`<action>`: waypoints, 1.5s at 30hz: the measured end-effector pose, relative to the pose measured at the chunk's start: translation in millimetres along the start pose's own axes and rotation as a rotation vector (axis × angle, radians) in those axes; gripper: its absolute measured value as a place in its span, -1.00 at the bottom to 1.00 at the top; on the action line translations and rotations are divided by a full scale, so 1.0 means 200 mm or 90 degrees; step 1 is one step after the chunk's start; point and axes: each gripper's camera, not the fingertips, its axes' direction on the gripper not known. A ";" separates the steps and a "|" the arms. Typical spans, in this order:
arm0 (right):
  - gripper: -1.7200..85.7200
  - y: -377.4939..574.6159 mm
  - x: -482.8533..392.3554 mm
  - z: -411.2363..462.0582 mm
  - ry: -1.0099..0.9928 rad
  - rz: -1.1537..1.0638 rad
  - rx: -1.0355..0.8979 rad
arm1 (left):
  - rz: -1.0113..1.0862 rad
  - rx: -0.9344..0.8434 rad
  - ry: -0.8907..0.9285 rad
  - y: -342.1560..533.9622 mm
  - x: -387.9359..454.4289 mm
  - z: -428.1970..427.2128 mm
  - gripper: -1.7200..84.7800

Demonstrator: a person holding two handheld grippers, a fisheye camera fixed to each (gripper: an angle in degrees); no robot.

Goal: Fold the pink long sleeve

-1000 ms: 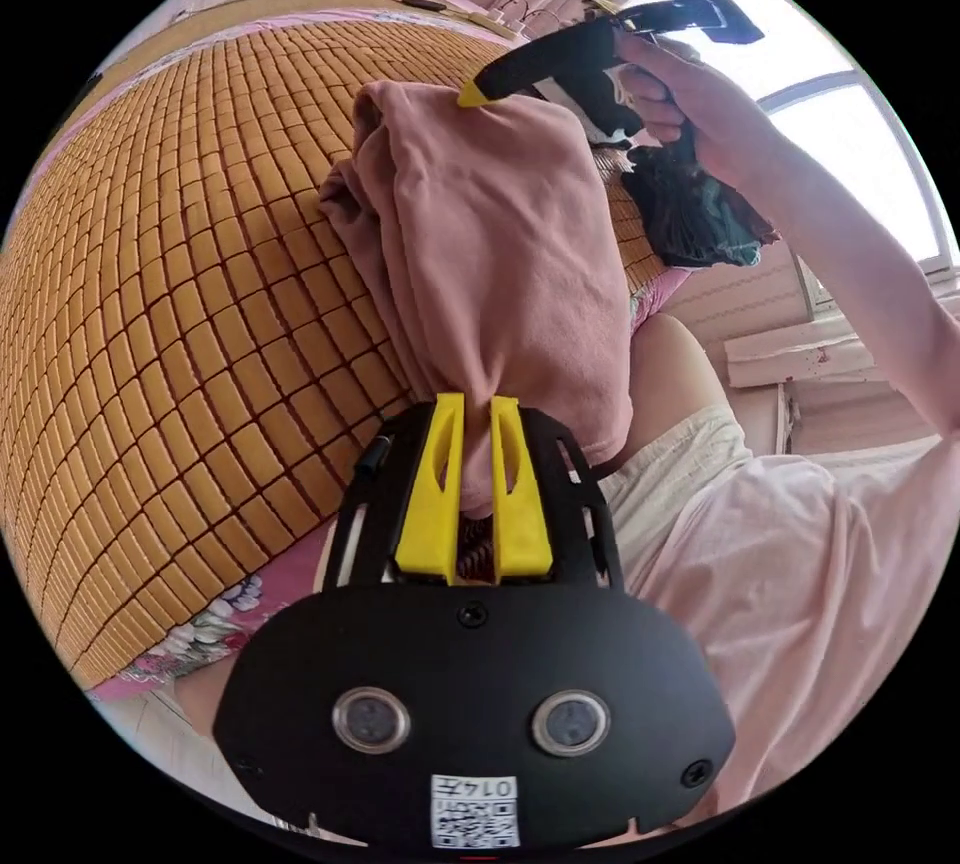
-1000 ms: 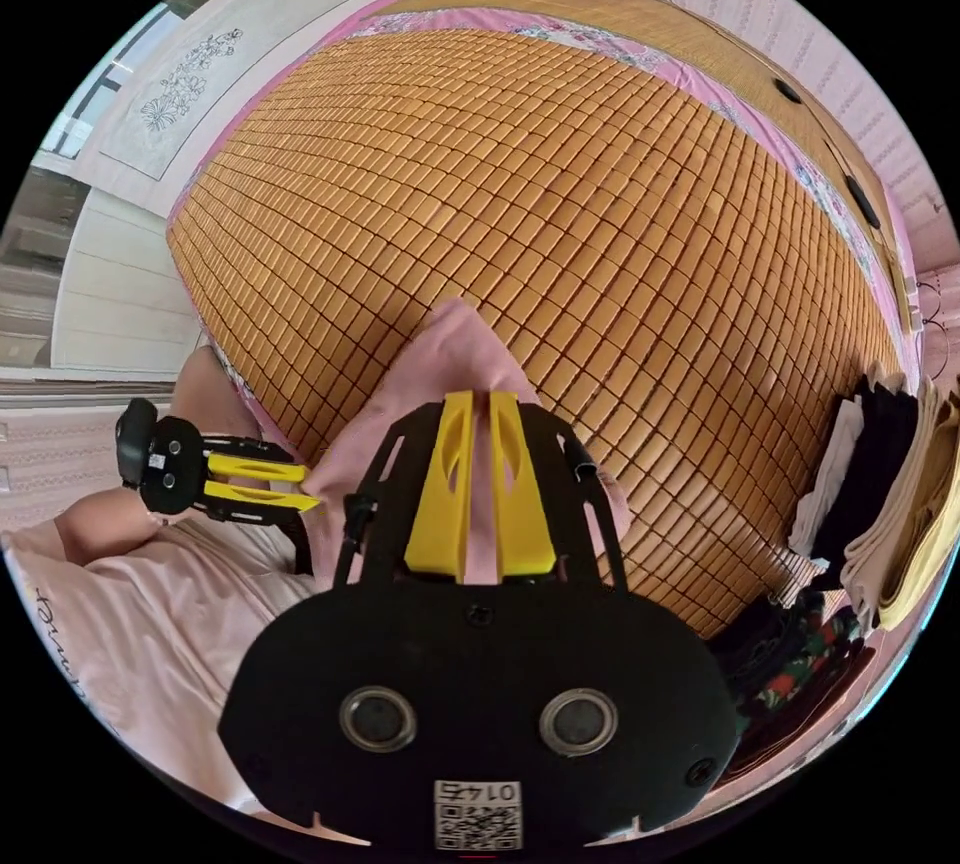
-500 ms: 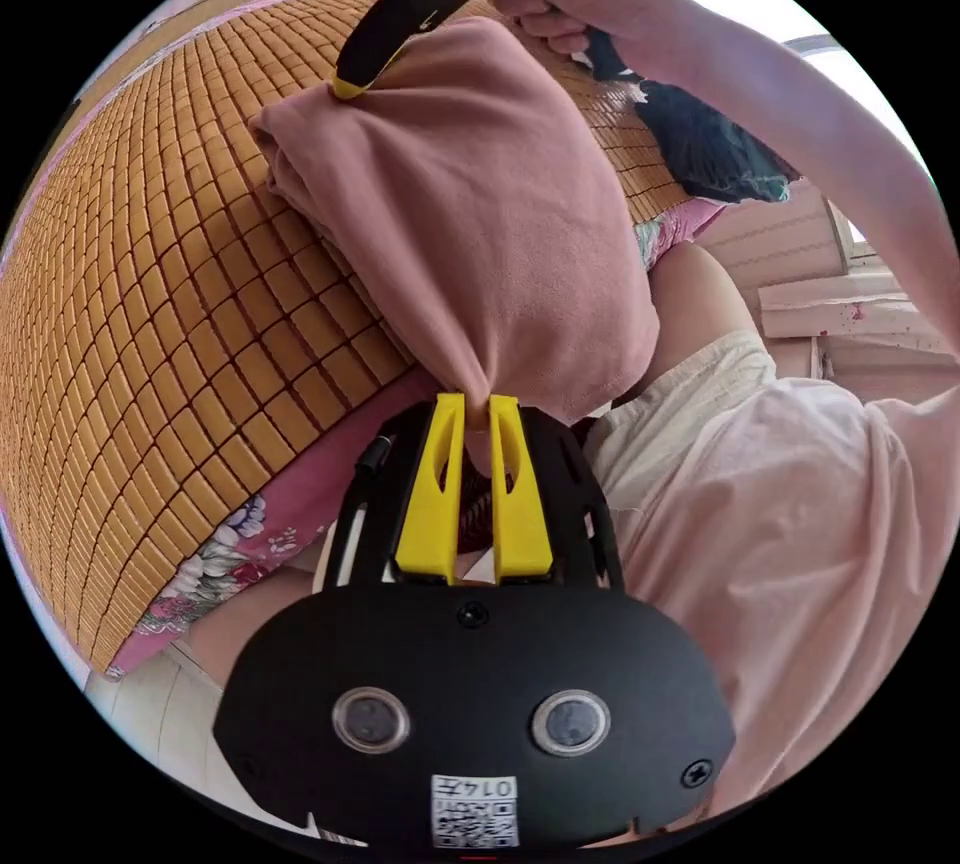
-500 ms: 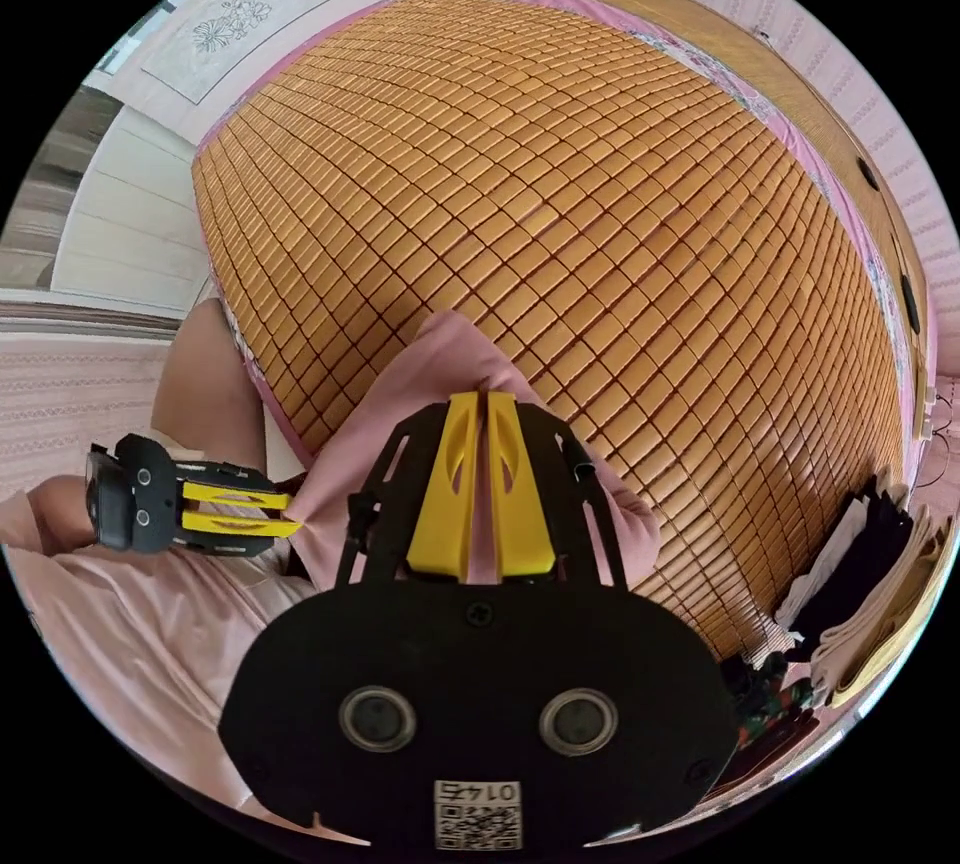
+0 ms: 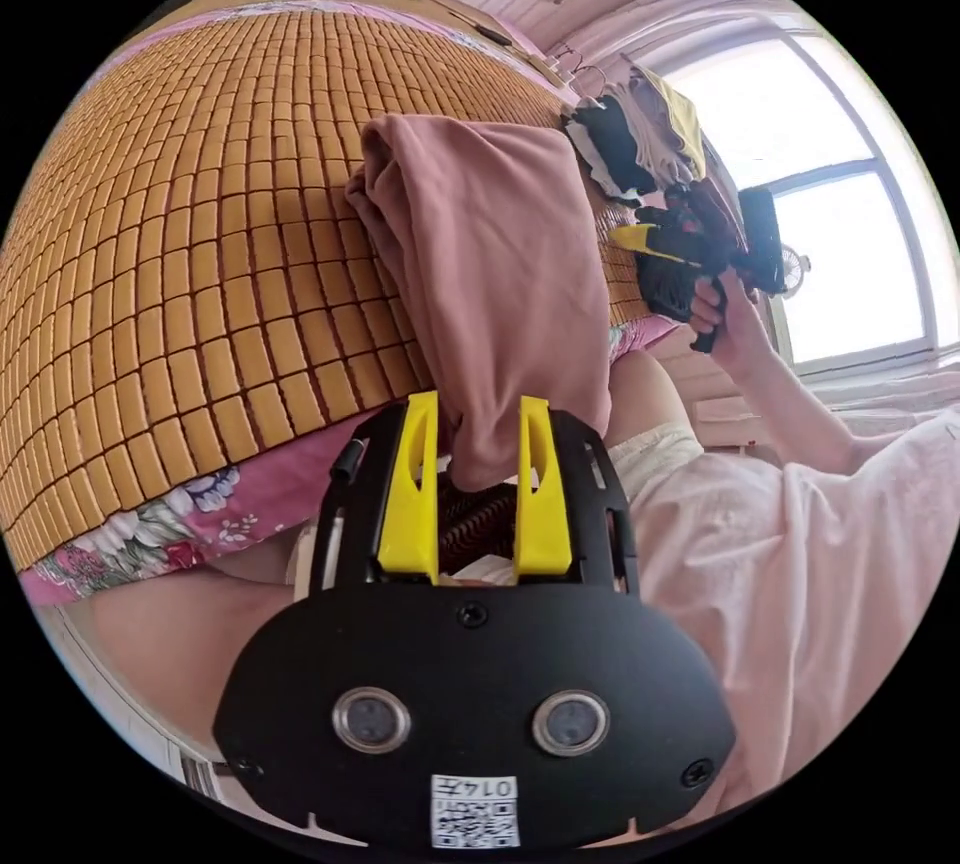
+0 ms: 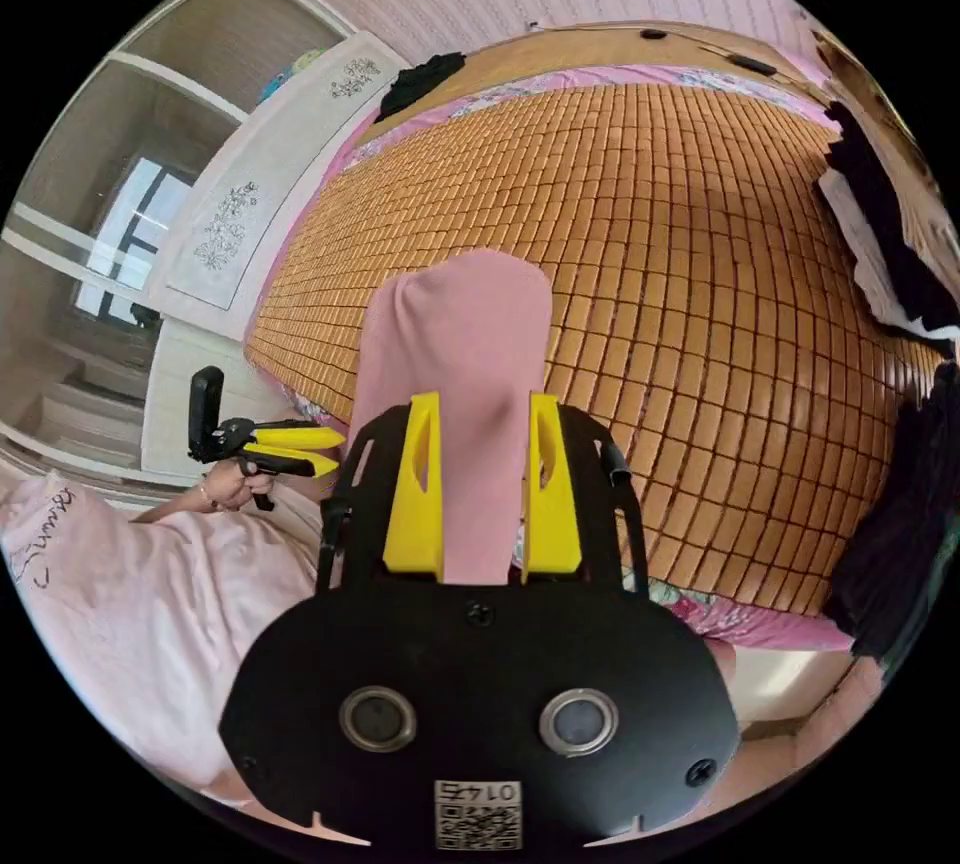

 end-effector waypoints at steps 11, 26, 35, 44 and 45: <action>-0.63 0.23 0.11 0.50 -0.070 0.096 -0.220 | 0.029 -0.114 -0.056 -0.07 0.03 0.16 -0.79; -0.78 -0.54 -0.89 0.95 0.010 -0.287 -0.315 | -0.208 0.183 -0.140 0.27 -0.50 -0.66 -0.85; -0.77 -1.09 -2.19 1.78 0.027 -0.542 -0.389 | -0.491 0.380 -0.213 0.82 -1.28 -1.26 -0.84; -0.82 -1.38 -3.04 2.02 -0.022 -0.554 -0.310 | -0.706 0.525 -0.337 1.14 -1.85 -1.78 -0.80; -0.82 -1.37 -3.02 1.99 -0.025 -0.562 -0.308 | -0.699 0.513 -0.340 1.16 -1.85 -1.77 -0.79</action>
